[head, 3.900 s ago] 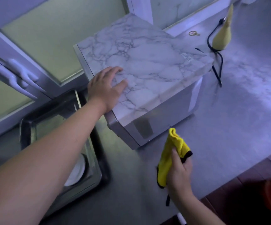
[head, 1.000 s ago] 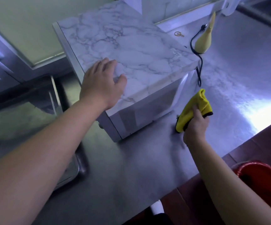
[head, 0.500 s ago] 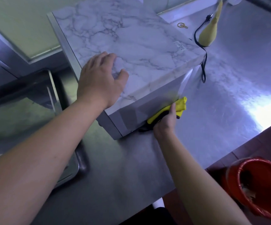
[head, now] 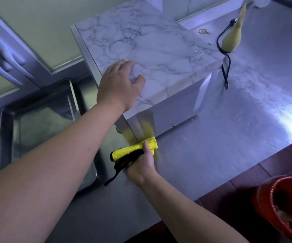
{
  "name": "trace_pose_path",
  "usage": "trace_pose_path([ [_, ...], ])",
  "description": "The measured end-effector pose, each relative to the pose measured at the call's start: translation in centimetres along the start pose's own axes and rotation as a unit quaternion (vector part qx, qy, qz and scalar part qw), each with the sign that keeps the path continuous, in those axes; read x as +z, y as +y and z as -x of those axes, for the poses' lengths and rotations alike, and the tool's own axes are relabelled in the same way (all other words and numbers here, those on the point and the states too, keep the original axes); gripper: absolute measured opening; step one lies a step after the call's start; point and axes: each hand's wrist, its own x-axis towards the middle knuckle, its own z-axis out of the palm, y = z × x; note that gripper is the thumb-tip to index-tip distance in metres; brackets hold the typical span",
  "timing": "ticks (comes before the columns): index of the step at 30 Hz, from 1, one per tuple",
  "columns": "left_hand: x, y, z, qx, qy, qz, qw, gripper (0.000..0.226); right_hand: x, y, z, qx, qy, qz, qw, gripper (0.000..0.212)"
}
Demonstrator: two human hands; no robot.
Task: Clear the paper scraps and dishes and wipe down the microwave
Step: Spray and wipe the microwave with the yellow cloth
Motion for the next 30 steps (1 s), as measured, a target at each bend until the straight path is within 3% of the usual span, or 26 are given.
trace_pose_path([
  [5,0.1,-0.1,0.0,-0.011,-0.008,0.003,1.000,0.056,-1.1,-1.3,2.8,0.075,-0.059,-0.044,0.994,0.066],
  [8,0.1,-0.3,0.0,-0.010,-0.009,0.003,1.000,0.057,-2.1,-3.0,5.4,0.052,-0.076,0.002,0.996,0.053],
  [11,0.1,-0.4,0.1,-0.010,-0.011,0.000,1.000,0.058,-2.9,-6.3,7.9,-0.070,-0.071,0.052,0.994,0.043],
  [13,0.2,-0.4,0.1,-0.007,-0.005,-0.001,1.000,0.058,-2.3,-9.5,9.5,-0.235,-0.074,0.062,0.967,0.036],
  [15,0.2,-0.5,0.1,-0.006,0.001,-0.003,1.000,0.058,-0.6,-13.0,10.8,-0.443,-0.050,0.136,0.885,0.029],
  [18,0.2,-0.5,0.1,0.000,0.005,-0.007,1.000,0.059,2.6,-17.4,10.5,-0.671,-0.050,0.329,0.663,0.051],
  [20,0.2,-0.5,0.0,0.002,0.005,-0.012,1.000,0.058,4.6,-19.4,8.8,-0.738,-0.026,0.434,0.516,0.054],
  [21,0.3,-0.5,0.0,0.001,0.005,-0.012,1.000,0.058,5.3,-19.9,7.8,-0.744,0.011,0.482,0.462,0.056],
  [23,0.3,-0.6,-0.1,-0.003,0.004,-0.008,1.000,0.058,6.1,-20.1,5.6,-0.743,0.104,0.527,0.399,0.061],
  [25,0.3,-0.6,-0.2,-0.005,0.006,-0.002,1.000,0.056,6.2,-19.5,3.8,-0.774,0.134,0.472,0.401,0.064],
  [27,0.3,-0.5,-0.2,-0.005,0.012,0.000,1.000,0.054,5.6,-19.3,2.1,-0.783,0.135,0.393,0.463,0.064],
  [28,0.2,-0.4,-0.2,-0.004,0.013,0.000,1.000,0.053,5.0,-19.2,1.2,-0.758,0.131,0.354,0.532,0.066],
  [30,0.1,-0.3,-0.2,-0.004,0.012,-0.002,1.000,0.051,3.0,-18.4,-0.6,-0.621,0.126,0.266,0.727,0.070],
])
